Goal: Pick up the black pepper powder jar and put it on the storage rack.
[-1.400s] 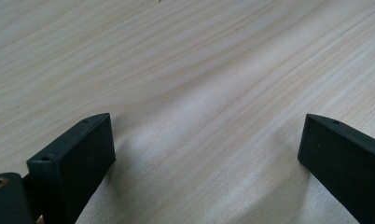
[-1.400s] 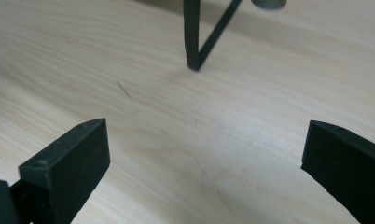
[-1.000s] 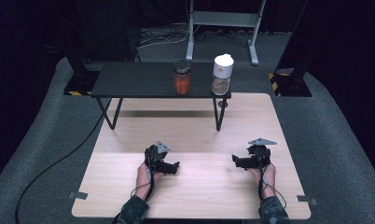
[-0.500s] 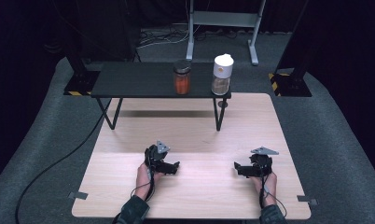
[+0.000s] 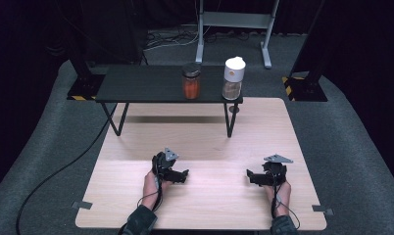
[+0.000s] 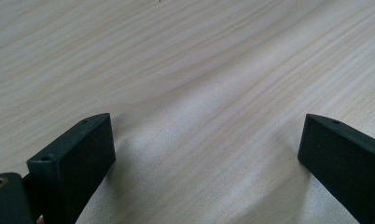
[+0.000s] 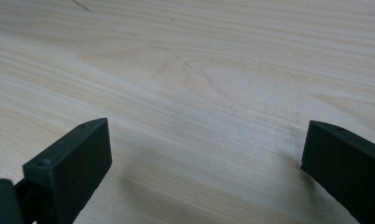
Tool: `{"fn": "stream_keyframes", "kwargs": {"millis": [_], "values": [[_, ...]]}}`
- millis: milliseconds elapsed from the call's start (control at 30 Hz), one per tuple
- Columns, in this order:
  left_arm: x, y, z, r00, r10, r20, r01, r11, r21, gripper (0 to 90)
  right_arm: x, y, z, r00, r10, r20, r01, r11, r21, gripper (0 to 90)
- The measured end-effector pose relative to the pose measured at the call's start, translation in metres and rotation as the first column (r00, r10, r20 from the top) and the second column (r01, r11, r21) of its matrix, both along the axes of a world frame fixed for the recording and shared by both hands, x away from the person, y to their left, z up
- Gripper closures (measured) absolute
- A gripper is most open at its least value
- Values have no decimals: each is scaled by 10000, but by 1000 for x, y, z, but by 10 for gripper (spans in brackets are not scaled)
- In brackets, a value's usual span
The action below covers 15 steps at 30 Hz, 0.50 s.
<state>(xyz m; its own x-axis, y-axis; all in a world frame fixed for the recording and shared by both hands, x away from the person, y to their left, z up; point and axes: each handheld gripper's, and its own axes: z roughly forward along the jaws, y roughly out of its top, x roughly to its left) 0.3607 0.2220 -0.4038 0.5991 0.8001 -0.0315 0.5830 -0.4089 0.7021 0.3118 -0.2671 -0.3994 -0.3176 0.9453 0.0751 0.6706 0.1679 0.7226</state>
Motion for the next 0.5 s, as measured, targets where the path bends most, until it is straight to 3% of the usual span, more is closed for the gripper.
{"fn": "stream_keyframes", "kwargs": {"millis": [167,500], "values": [[0,0,0,10000,-1,-3,1,10000,-3,33,2,5,1,9999,65,-81,-67,9996,-270,5],[0,0,0,10000,-8,0,8,10000,-6,33,2,6,2,9999,83,-109,-87,9994,-337,6]]}}
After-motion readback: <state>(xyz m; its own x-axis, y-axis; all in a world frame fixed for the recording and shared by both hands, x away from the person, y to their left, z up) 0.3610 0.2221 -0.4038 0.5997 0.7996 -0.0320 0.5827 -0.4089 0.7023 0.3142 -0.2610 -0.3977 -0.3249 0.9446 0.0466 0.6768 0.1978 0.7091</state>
